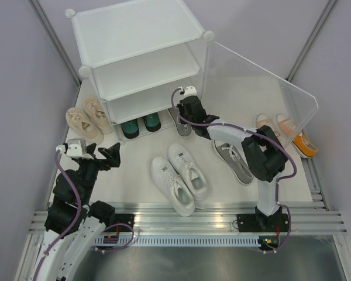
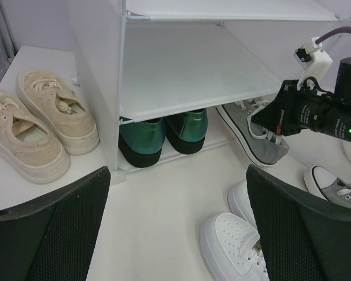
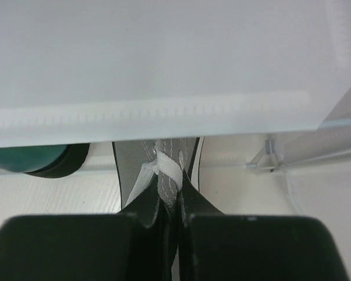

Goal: Place and organize the shoes in the shoe cabinet

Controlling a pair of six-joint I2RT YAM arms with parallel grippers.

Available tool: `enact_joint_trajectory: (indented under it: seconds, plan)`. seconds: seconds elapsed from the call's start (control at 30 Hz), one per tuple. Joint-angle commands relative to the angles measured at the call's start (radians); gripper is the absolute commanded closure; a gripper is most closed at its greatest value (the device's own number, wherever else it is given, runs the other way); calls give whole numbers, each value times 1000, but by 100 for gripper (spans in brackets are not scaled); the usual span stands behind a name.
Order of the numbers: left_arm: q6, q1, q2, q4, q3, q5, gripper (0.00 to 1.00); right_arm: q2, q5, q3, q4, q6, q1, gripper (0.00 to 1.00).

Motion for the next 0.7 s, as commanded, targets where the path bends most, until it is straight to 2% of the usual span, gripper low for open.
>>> enact_joint_trajectory:
  seconds: [0.0,0.3,0.33,0.4,0.43,0.53,0.67]
  plan:
    - [42,-6,10,27,-7,24,0,22,-20,73,115,16,-7,99]
    - [42,-6,13,28,-7,24,0,58,-95,86,164,26,-7,99]
    - [42,-6,13,28,-9,24,0,67,-98,93,162,27,-7,96]
    - [42,-6,15,28,-7,24,0,75,-102,102,156,29,-9,83]
    - [42,-6,16,28,-9,23,0,78,-102,107,144,29,-9,65]
    - [42,-6,18,28,-9,24,0,65,-99,93,142,33,-12,40]
    - [43,-6,22,30,-6,24,0,38,-86,60,139,53,-13,32]
